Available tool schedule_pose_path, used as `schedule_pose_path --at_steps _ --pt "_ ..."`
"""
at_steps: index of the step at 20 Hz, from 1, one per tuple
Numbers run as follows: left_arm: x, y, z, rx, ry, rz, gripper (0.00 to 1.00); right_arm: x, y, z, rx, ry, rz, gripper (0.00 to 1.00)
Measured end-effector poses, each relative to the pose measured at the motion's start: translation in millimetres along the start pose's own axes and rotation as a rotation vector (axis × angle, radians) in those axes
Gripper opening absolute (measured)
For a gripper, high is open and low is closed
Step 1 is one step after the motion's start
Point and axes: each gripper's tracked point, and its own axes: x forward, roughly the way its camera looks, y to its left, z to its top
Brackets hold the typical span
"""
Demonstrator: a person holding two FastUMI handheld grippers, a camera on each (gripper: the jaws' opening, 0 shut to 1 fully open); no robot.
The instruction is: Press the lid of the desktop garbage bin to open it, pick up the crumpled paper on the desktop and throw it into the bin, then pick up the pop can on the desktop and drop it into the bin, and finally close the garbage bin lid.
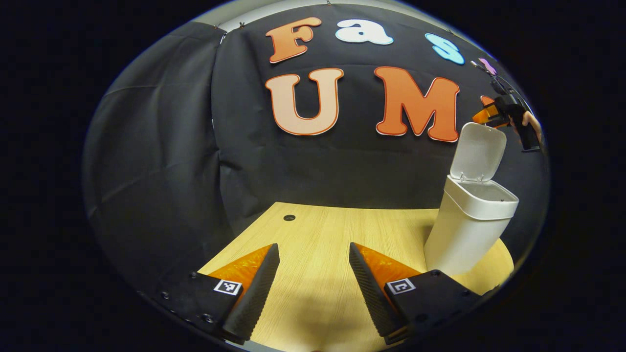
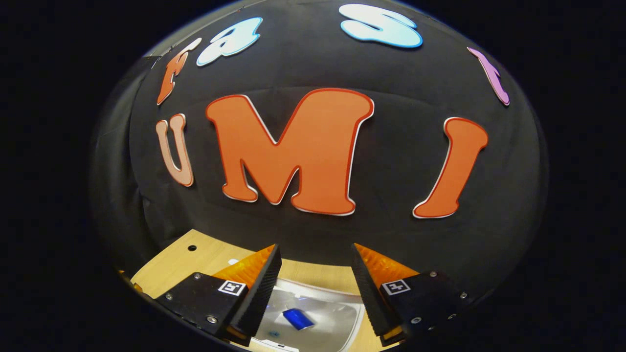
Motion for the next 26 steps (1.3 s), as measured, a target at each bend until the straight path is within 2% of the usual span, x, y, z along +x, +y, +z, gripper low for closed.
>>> schedule_pose_path --at_steps 4,8,17,20,22,26 --pt "3 -4 -3 0.016 0.014 -0.041 0.92 -8 13 -41 -0.011 0.082 0.012 0.86" --pt "16 -12 -4 0.029 0.024 -0.074 0.9 -22 20 -64 -0.027 0.123 0.012 0.86" --pt "31 -37 -4 0.077 0.039 -0.162 0.9 -50 35 -119 0.06 0.22 0.026 0.86" --pt "33 -43 -5 0.092 0.041 -0.18 0.92 -59 46 -139 0.097 0.267 0.041 0.81" --pt "33 -45 -7 0.099 0.046 -0.188 0.92 -61 48 -147 0.081 0.28 0.031 0.77" --pt "34 -49 -9 0.106 0.055 -0.194 0.9 -59 49 -163 0.065 0.323 0.02 0.63"
